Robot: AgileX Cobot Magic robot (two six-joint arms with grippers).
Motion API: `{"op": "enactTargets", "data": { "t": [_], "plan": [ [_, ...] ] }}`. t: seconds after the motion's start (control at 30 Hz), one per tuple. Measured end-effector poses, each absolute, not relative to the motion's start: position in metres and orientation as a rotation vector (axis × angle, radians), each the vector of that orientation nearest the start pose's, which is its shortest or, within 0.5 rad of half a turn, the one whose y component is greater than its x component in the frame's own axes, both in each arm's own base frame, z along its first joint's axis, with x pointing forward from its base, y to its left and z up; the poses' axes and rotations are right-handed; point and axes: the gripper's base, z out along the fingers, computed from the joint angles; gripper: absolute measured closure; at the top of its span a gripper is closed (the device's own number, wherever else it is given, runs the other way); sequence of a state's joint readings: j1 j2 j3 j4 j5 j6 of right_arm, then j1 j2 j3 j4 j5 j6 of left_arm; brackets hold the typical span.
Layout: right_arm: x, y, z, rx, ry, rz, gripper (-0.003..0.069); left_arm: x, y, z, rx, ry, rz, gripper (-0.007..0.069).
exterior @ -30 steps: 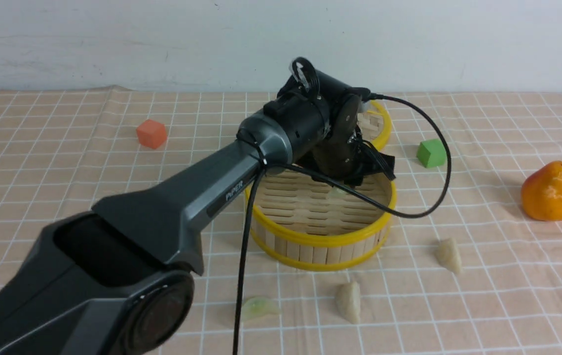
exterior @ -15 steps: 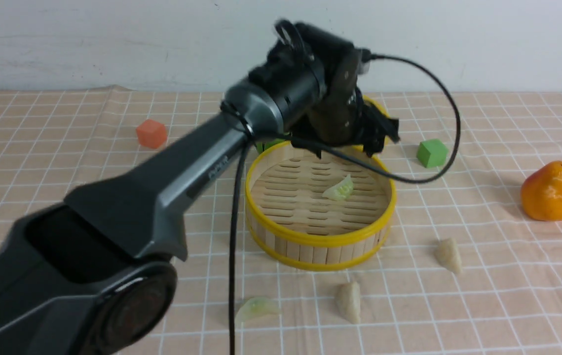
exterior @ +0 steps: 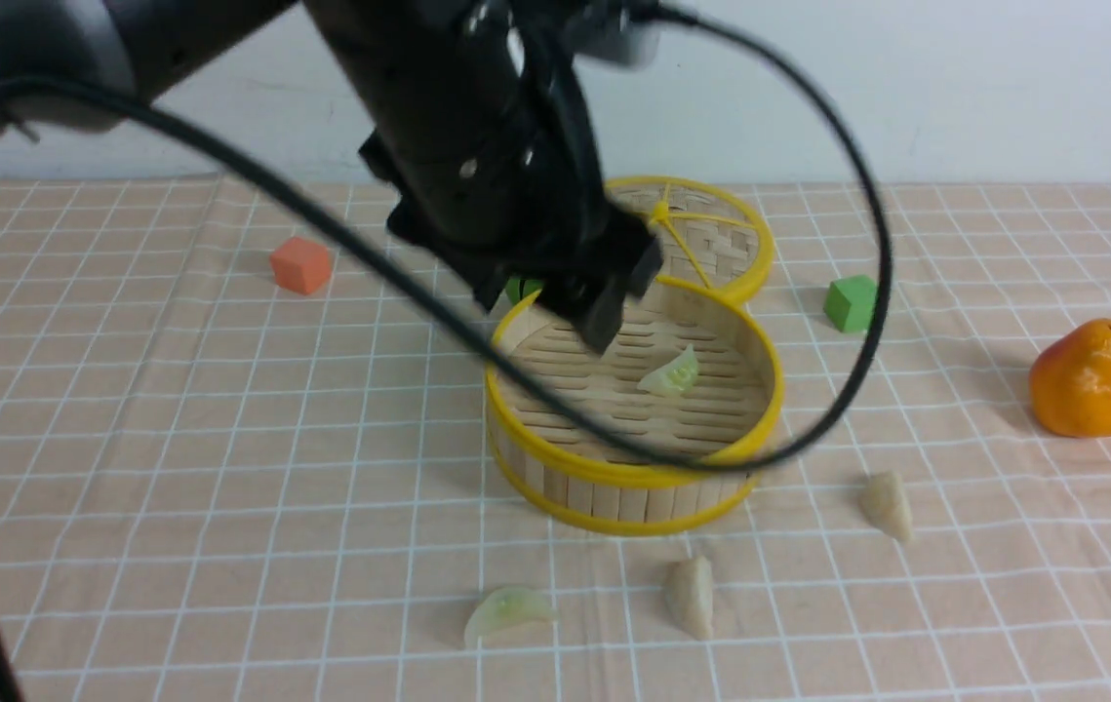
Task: Put the dumplings into the steamer on the table with the brown tablecloth.
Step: 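Reach for and grasp a dumpling on the table with the left gripper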
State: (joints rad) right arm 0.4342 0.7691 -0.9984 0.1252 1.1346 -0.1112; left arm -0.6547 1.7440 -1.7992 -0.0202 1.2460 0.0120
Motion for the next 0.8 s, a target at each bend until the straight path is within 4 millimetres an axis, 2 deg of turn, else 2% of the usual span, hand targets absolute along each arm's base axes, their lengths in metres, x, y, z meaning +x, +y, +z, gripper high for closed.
{"op": "enactTargets", "data": {
  "t": [0.07, 0.2, 0.23, 0.27, 0.3, 0.33, 0.43, 0.47, 0.57, 0.6, 0.67, 0.73, 0.77, 0.8],
  "plan": [
    [0.102, 0.059, 0.38, -0.637, 2.316, 0.316, 0.0641, 0.286, -0.225, 0.333, 0.99, 2.616, -0.176, 0.0037],
    [0.101, 0.06, 0.38, -0.636, 2.317, 0.34, 0.0638, 0.288, -0.223, 0.282, 1.049, 2.666, -0.095, 0.0038],
    [0.101, 0.06, 0.38, -0.636, 2.317, 0.34, 0.0638, 0.288, -0.223, 0.279, 1.051, 2.669, -0.091, 0.0038],
    [0.101, 0.06, 0.38, -0.636, 2.318, 0.342, 0.0638, 0.292, -0.224, 0.257, 1.073, 2.695, -0.057, 0.0039],
    [0.101, 0.06, 0.38, -0.636, 2.318, 0.342, 0.0638, 0.293, -0.225, 0.256, 1.073, 2.695, -0.057, 0.0038],
    [0.101, 0.06, 0.38, -0.636, 2.318, 0.344, 0.0636, 0.296, -0.227, 0.236, 1.09, 2.726, -0.043, 0.004],
    [0.101, 0.06, 0.38, -0.637, 2.32, 0.344, 0.0634, 0.303, -0.233, 0.214, 1.101, 2.752, -0.034, 0.0043],
    [0.101, 0.06, 0.38, -0.638, 2.322, 0.344, 0.0633, 0.307, -0.236, 0.199, 1.108, 2.765, -0.028, 0.005],
    [0.101, 0.06, 0.38, -0.639, 2.326, 0.343, 0.063, 0.312, -0.24, 0.176, 1.11, 2.794, -0.018, 0.0074],
    [0.101, 0.06, 0.38, -0.639, 2.326, 0.343, 0.063, 0.312, -0.24, 0.176, 1.109, 2.794, -0.018, 0.0076],
    [0.1, 0.06, 0.38, -0.641, 2.33, 0.343, 0.0627, 0.314, -0.241, 0.163, 1.074, 2.842, -0.007, 0.0153],
    [0.1, 0.06, 0.379, -0.642, 2.333, 0.342, 0.0627, 0.315, -0.241, 0.163, 1.025, 2.852, 0.009, 0.0268],
    [0.1, 0.06, 0.379, -0.643, 2.335, 0.341, 0.0627, 0.315, -0.24, 0.164, 0.968, 2.872, 0.019, 0.039],
    [0.1, 0.06, 0.379, -0.644, 2.337, 0.337, 0.0627, 0.316, -0.24, 0.165, 0.937, 2.884, 0.03, 0.0455]
  ]
}}
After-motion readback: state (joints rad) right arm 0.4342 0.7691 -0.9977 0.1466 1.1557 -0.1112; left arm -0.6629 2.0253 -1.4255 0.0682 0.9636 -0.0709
